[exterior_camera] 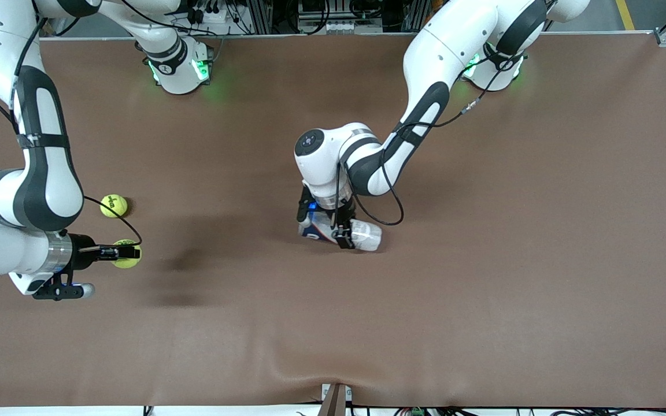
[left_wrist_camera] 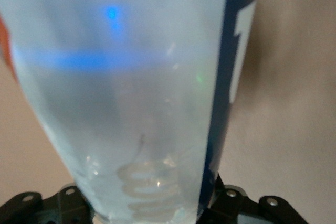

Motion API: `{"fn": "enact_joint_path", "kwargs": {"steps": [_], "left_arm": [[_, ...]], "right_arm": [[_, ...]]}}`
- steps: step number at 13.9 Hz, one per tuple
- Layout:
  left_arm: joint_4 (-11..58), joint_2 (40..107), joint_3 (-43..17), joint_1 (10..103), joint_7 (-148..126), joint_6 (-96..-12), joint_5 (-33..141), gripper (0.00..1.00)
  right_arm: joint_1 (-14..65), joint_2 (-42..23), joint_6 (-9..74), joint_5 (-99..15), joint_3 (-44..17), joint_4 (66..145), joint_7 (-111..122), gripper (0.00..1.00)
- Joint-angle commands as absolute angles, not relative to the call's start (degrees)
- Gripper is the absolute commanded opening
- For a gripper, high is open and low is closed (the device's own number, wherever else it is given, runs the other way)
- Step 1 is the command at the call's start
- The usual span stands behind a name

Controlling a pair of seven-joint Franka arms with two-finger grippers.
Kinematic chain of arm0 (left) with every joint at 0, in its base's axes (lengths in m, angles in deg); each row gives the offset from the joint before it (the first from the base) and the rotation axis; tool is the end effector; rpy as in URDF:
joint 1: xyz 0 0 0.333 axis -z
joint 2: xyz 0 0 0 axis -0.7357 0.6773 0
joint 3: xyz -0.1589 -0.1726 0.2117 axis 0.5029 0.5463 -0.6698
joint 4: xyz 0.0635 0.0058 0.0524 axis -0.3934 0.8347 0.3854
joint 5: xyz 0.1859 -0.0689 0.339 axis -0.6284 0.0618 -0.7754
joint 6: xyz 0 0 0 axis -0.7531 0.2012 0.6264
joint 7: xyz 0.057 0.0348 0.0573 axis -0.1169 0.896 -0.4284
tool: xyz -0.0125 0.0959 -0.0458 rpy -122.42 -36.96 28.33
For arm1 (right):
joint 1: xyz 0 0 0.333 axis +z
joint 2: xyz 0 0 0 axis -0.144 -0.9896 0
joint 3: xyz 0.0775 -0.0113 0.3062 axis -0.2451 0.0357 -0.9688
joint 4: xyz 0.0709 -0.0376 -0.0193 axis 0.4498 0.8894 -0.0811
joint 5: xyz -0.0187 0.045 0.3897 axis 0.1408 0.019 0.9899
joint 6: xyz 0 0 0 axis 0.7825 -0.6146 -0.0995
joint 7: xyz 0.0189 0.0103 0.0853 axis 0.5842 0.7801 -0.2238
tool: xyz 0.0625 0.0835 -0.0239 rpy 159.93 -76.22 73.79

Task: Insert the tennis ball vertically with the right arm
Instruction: 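Lift the tube and turn its open end toward the right gripper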

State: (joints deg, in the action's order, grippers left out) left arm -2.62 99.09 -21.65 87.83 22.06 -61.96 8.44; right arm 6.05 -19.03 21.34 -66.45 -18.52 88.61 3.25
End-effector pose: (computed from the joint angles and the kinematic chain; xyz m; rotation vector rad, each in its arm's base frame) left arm 0.5237 -0.5409 0.2175 -1.8794 2.0109 -0.1307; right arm 0.6926 -0.0145 0.3433 -2.9101 -0.0085 0.2501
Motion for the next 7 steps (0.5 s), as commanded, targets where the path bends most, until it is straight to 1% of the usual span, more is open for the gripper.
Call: {"fn": "enact_joint_path", "kwargs": {"steps": [1,2,5,7], "left_arm": [[-2.7,98.8,-21.6,87.6,19.4,-67.5,8.2,0.78],[-2.7,98.8,-21.6,87.4,18.9,-69.5,8.4,0.78],[-2.6,98.1,-21.7,87.4,18.0,-74.5,12.1,0.78],[-2.6,97.9,-21.7,87.3,17.8,-81.7,14.7,0.78]], "right_arm": [[4.9,-17.5,21.2,-64.8,-19.1,90.1,2.3,0.24],[5.0,-17.4,21.0,-64.1,-19.1,90.1,2.4,0.20],[5.5,-15.7,18.2,-60.5,-19.0,90.1,3.3,0.21],[4.9,-13.4,14.7,-59.2,-18.9,90.0,3.4,0.21]]}}
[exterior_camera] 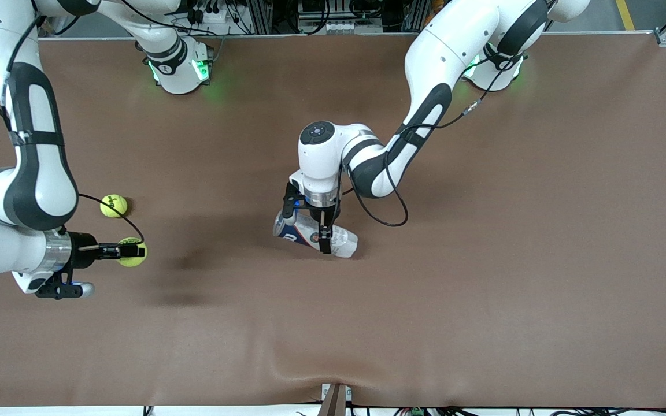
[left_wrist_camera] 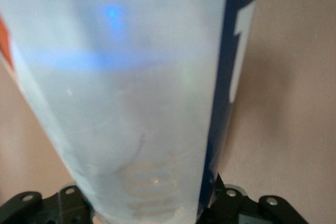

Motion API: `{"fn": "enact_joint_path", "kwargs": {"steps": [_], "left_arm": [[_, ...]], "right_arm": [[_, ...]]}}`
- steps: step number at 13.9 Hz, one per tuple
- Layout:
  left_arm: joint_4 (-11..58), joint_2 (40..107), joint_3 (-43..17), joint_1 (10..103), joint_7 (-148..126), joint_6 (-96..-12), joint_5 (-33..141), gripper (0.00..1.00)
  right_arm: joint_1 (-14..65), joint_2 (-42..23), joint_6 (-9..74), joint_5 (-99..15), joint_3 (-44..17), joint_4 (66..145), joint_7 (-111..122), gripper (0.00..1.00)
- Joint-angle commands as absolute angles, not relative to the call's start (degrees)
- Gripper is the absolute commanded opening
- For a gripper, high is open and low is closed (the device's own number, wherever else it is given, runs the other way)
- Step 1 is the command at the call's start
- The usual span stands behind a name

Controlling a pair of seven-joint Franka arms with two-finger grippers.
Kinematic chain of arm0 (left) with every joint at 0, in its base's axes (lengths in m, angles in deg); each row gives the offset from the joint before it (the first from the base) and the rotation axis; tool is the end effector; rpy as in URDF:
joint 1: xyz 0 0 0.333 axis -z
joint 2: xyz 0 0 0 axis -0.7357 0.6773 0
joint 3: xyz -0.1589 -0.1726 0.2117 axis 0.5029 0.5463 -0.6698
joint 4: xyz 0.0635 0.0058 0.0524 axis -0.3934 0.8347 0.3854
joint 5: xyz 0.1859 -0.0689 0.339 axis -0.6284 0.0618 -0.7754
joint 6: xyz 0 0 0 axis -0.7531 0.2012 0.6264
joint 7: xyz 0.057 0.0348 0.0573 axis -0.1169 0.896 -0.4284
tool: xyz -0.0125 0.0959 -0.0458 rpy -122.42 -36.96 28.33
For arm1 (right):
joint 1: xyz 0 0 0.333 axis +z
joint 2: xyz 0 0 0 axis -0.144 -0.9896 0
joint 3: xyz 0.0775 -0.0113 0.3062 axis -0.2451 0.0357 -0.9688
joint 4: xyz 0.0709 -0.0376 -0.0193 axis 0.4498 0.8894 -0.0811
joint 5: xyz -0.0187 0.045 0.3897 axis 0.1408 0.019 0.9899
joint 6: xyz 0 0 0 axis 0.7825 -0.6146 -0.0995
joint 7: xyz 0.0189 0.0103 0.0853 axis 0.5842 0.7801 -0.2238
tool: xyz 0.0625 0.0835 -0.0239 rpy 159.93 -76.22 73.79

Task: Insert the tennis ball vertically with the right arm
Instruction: 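Lift the tube and turn its open end toward the right gripper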

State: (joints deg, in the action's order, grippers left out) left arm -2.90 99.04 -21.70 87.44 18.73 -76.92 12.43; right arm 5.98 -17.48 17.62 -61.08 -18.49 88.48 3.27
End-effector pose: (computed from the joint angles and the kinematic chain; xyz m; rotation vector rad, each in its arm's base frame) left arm 0.5296 -0.5653 0.2435 -2.0213 2.0317 -0.4887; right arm 0.6860 -0.0057 0.3609 -2.8112 0.0203 0.2795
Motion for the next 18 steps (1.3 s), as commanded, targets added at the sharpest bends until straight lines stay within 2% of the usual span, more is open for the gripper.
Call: {"fn": "enact_joint_path", "kwargs": {"steps": [1,10,18], "left_arm": [[-2.5,97.8,-21.8,87.3,17.8,-85.3,16.7,0.78],[-1.8,99.8,-21.5,87.2,18.2,-113.3,29.0,0.78],[-1.7,105.0,-15.3,87.1,18.0,-131.3,39.4,0.76]], "right_arm": [[4.8,-12.4,13.2,-59.2,-18.8,90.1,3.4,0.21],[3.5,-10.8,9.3,-57.8,-18.8,90.0,10.3,0.21],[5.0,-10.1,6.9,-53.4,-19.0,90.1,26.1,0.20]]}}
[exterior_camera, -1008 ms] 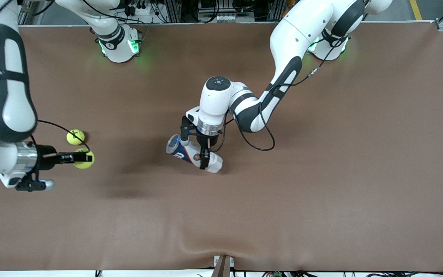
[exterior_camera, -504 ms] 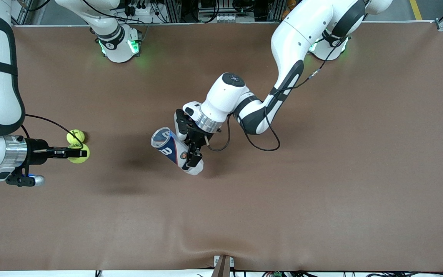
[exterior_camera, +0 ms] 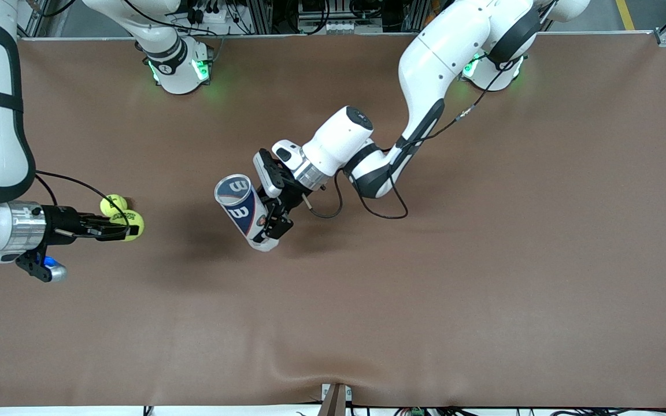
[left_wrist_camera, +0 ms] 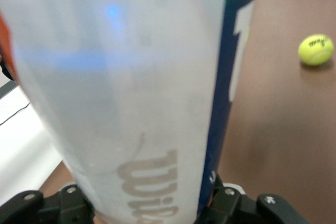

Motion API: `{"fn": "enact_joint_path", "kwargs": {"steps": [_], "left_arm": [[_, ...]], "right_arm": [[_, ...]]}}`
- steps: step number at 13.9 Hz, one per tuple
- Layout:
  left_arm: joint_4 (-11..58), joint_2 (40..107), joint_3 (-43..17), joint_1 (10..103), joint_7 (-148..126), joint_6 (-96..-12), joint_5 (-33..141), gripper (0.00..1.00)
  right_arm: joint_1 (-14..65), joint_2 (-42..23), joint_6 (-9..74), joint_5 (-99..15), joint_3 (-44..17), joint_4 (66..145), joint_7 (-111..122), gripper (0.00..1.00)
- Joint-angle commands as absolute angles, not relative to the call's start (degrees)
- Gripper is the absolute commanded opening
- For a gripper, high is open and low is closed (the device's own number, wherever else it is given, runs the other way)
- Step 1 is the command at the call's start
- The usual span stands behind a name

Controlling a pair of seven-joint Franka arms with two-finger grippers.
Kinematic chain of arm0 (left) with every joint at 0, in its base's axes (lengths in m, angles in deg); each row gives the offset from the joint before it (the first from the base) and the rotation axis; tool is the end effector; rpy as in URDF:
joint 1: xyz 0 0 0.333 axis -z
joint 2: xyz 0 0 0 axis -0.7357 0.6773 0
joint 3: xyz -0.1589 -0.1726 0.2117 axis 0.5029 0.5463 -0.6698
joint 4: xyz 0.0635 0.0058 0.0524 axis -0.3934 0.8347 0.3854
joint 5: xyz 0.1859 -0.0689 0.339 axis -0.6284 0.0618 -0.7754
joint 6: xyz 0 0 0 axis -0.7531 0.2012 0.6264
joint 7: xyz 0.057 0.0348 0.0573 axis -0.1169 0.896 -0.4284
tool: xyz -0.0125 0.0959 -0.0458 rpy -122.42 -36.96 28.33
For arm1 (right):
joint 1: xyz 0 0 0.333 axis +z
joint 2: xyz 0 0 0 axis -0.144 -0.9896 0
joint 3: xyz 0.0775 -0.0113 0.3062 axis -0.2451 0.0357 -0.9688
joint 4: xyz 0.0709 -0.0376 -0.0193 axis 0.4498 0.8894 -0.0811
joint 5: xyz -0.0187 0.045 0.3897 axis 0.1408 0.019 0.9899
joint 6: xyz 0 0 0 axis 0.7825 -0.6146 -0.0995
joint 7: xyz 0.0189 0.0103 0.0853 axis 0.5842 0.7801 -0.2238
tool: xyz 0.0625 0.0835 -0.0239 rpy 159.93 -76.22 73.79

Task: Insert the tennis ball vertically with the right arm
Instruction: 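Lift the tube and turn its open end toward the right gripper, then push the held ball into the tube mouth with the right gripper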

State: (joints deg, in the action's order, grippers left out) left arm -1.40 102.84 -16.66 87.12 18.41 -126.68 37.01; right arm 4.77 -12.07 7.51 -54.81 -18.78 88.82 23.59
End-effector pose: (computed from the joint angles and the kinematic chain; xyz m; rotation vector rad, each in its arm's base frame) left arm 0.5102 -0.6045 0.3017 1.9618 -1.4495 1.3575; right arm 0.6601 0.0005 0.4166 -2.6638 0.4896 0.4735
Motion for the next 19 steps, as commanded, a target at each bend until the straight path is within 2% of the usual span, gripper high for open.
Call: {"fn": "enact_joint_path", "kwargs": {"steps": [1,6,11,14,17,19], "left_arm": [[-1.7,106.0,-14.9,87.1,17.9,-133.0,39.6,0.76],[-0.9,108.9,-14.6,86.9,12.6,-135.2,39.8,0.79],[-0.9,112.0,-14.6,85.8,12.6,-136.9,39.6,0.78],[-0.9,112.7,-14.6,85.7,12.4,-137.0,39.8,0.78],[-0.9,113.6,-14.6,85.3,12.3,-137.1,39.8,0.78],[-0.9,113.6,-14.6,85.3,12.2,-137.1,39.8,0.78]], "right_arm": [[5.1,-10.0,6.8,-53.4,-19.0,90.1,26.1,0.20],[7.1,-9.9,6.4,-53.2,-19.1,90.1,34.0,0.20],[11.9,-9.1,6.7,-52.4,-19.2,89.3,44.1,0.20],[17.1,-9.1,7.3,-51.6,-19.1,88.1,58.6,0.20],[19.9,-9.7,9.2,-51.3,-19.0,86.7,64.3,0.20],[22.1,-10.3,13.6,-51.3,-19.0,86.6,67.8,0.20]]}}
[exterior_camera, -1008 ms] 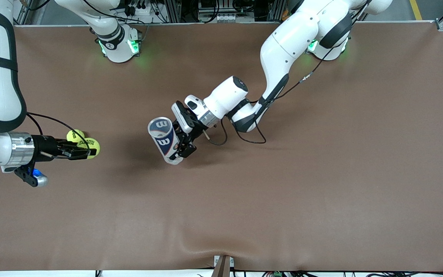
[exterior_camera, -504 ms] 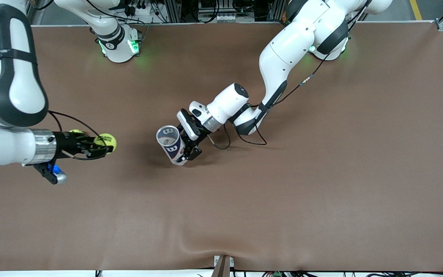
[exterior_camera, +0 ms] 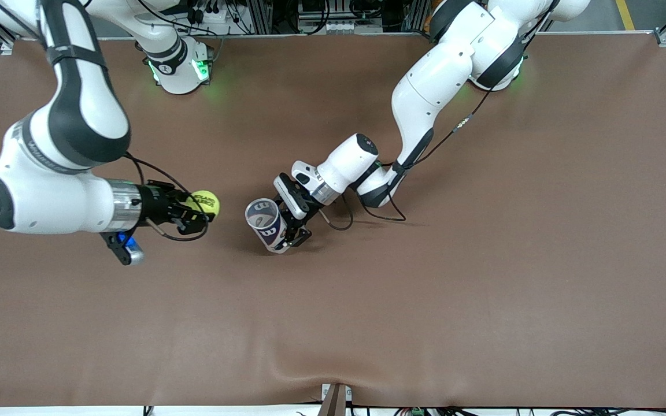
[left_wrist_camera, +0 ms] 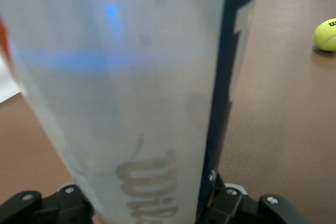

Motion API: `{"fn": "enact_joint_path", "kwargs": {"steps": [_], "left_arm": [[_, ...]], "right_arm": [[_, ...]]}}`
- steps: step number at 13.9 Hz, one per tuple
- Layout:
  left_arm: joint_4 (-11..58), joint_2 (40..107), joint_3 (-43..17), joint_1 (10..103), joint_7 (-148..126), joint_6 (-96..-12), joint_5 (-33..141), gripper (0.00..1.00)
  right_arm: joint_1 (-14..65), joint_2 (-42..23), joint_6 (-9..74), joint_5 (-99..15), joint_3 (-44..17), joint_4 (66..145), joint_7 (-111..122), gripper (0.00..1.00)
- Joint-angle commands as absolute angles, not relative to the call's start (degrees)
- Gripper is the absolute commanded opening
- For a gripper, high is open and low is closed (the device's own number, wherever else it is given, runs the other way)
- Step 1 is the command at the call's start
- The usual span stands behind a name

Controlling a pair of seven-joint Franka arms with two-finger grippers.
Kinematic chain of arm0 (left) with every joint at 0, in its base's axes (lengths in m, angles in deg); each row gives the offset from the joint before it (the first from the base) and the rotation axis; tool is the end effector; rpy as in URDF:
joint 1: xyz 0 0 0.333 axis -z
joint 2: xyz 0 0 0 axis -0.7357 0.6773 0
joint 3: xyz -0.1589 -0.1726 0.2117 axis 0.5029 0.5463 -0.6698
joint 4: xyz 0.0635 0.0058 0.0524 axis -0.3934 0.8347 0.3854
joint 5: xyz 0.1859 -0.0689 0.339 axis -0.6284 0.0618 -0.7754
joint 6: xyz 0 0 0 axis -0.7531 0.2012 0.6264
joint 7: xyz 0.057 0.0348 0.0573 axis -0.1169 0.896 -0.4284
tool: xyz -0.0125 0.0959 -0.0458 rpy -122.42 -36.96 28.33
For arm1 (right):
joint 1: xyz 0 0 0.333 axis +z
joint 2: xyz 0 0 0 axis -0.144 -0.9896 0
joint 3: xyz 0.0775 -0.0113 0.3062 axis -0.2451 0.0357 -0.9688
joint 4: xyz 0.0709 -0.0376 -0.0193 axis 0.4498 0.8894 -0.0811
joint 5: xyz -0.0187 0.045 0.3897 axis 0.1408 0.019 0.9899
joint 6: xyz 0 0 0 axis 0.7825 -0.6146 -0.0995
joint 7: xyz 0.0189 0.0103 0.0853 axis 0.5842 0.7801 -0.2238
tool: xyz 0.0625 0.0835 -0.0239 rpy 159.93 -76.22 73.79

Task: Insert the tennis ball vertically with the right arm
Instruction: 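Push the held ball into the tube mouth with the right gripper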

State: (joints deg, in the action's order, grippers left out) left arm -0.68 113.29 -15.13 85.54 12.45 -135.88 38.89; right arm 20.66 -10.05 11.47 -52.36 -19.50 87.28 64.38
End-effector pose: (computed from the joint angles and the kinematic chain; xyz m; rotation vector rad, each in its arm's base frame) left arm 0.5045 -0.5805 0.1802 2.0698 -1.2123 1.2474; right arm 0.6415 0.1911 0.4577 -2.5754 1.0806 0.5786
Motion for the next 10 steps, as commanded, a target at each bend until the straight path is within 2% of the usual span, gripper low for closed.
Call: {"fn": "enact_joint_path", "kwargs": {"steps": [1,10], "left_arm": [[-0.9,113.9,-14.6,85.3,12.2,-137.1,39.8,0.78],[-1.0,115.0,-14.6,85.0,12.2,-137.1,39.9,0.78]], "right_arm": [[22.8,-10.9,14.9,-51.2,-19.0,86.5,69.5,0.20],[31.3,-14.9,21.3,-53.1,-18.7,86.8,76.9,0.17]]}}
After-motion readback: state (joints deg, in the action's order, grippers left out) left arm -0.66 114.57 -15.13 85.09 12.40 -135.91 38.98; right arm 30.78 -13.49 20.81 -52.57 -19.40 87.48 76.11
